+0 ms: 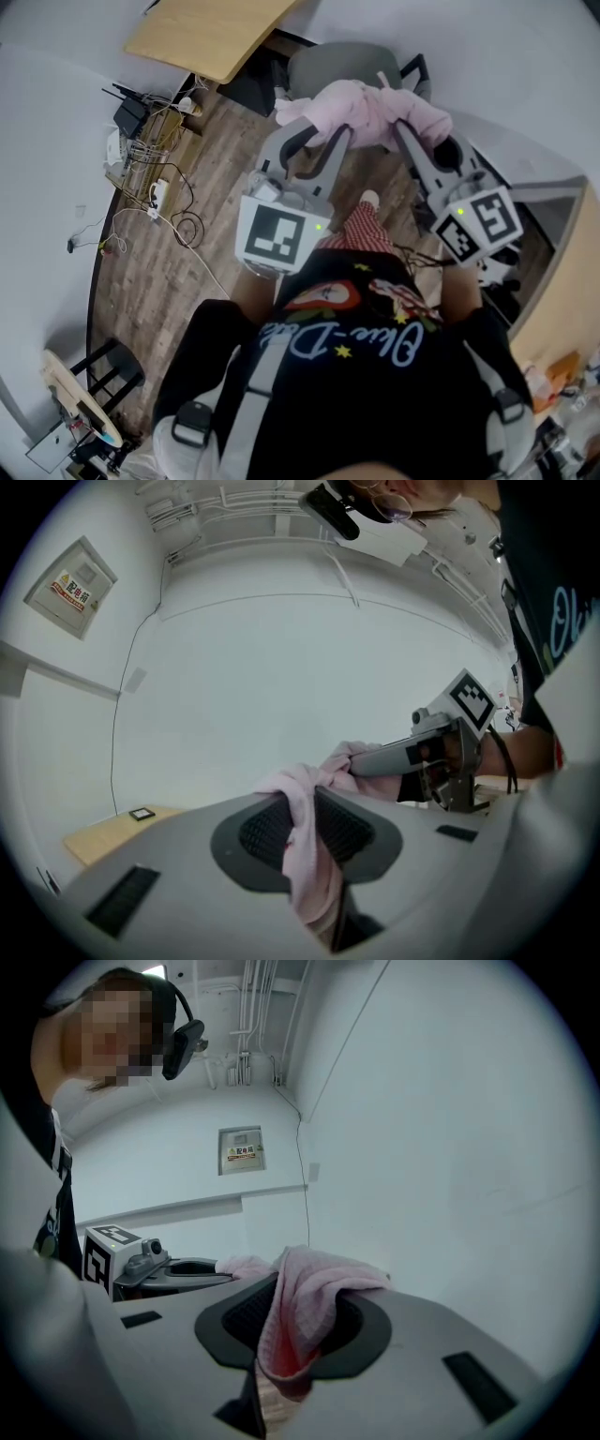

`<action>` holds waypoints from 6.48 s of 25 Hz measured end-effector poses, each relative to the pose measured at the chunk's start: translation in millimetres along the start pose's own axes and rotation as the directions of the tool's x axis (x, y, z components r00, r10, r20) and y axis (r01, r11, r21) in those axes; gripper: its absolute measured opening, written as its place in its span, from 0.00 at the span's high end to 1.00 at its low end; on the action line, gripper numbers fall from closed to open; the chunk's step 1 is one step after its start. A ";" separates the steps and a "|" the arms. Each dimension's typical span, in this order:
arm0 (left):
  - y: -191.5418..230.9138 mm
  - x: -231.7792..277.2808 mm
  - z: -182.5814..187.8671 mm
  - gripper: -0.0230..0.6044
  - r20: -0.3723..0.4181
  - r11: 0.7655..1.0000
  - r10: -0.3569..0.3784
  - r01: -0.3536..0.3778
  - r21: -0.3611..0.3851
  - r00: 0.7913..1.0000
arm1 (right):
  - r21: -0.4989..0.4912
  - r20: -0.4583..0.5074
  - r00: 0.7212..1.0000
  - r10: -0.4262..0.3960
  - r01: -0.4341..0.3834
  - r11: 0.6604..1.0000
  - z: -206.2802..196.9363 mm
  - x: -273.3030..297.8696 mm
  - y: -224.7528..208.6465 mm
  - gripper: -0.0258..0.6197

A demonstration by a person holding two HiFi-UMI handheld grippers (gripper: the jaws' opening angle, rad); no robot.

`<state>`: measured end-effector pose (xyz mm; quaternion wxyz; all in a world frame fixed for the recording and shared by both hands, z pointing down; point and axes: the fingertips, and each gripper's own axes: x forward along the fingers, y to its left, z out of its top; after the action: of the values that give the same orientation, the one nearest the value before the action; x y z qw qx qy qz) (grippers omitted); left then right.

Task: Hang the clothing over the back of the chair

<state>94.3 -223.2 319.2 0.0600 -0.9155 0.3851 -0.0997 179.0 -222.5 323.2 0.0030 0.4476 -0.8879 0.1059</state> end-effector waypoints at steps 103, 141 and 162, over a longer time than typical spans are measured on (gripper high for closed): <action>-168.8 -101.8 -148.5 0.72 -0.352 0.975 0.039 -0.113 -0.193 0.935 | -0.020 -0.261 0.939 -0.223 0.225 0.974 -184.2 -176.2 5.2 0.74; -180.5 -118.5 -47.7 0.96 -0.106 0.981 0.095 -0.111 -0.159 0.990 | -0.096 -0.056 0.989 -0.139 0.133 0.986 -86.4 -191.5 52.9 0.96; -178.9 -128.0 -55.2 0.96 -0.128 0.978 0.108 -0.128 -0.163 0.986 | -0.088 -0.054 0.990 -0.132 0.127 0.988 -90.6 -190.8 58.0 0.96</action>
<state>118.2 -8.7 388.9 -0.0356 -0.8852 0.4489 -0.1167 239.0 -20.3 382.0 0.0555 0.5004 -0.8602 0.0811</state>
